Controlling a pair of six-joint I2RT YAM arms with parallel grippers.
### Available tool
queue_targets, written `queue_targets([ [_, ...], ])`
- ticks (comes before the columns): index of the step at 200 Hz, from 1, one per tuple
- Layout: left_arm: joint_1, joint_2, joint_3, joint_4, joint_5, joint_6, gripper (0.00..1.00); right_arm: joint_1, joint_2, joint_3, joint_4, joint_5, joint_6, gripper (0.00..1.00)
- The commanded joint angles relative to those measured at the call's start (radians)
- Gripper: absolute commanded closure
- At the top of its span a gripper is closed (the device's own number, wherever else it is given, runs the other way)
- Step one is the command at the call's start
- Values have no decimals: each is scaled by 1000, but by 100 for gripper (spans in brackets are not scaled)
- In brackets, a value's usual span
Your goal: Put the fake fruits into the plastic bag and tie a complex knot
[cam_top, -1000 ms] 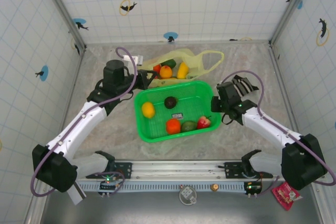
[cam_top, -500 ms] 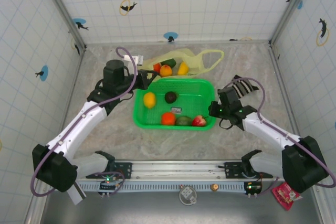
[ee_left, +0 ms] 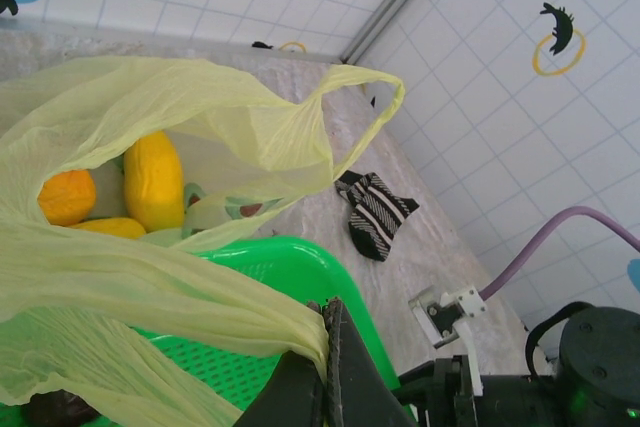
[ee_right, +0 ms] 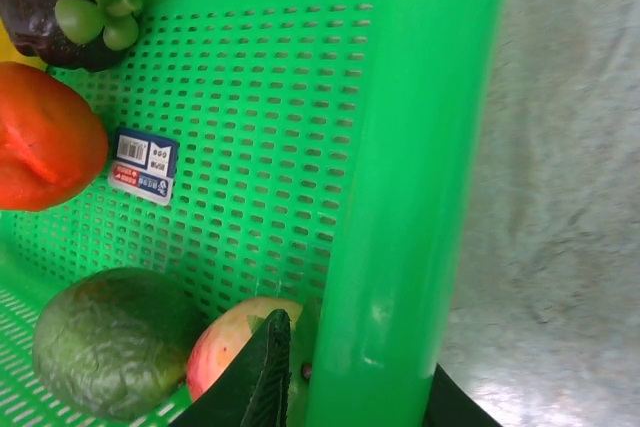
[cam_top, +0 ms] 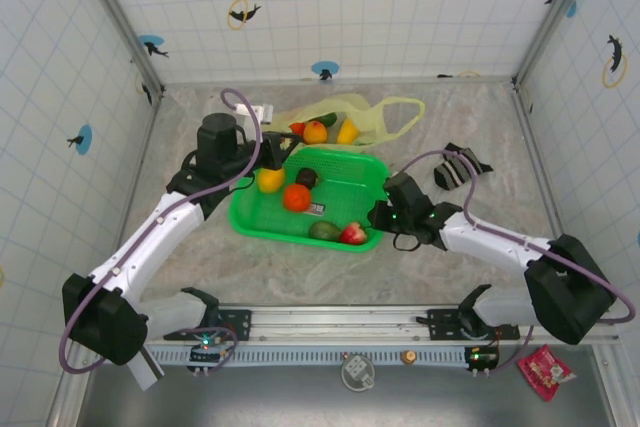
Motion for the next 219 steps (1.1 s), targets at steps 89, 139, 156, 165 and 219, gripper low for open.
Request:
queue_targets([
  [89, 7, 4, 40, 31, 25, -23, 100, 137, 161, 135, 151, -81, -15, 46],
  [139, 8, 0, 42, 23, 20, -20, 100, 80, 88, 115, 56, -148, -121, 46],
  [156, 7, 0, 44, 21, 20, -19, 100, 63, 61, 105, 45, -164, -148, 50],
  [165, 7, 0, 46, 21, 20, -20, 100, 53, 52, 97, 48, -177, -157, 52],
  [219, 7, 1, 55, 14, 28, -24, 100, 28, 117, 91, 88, -244, -158, 72],
])
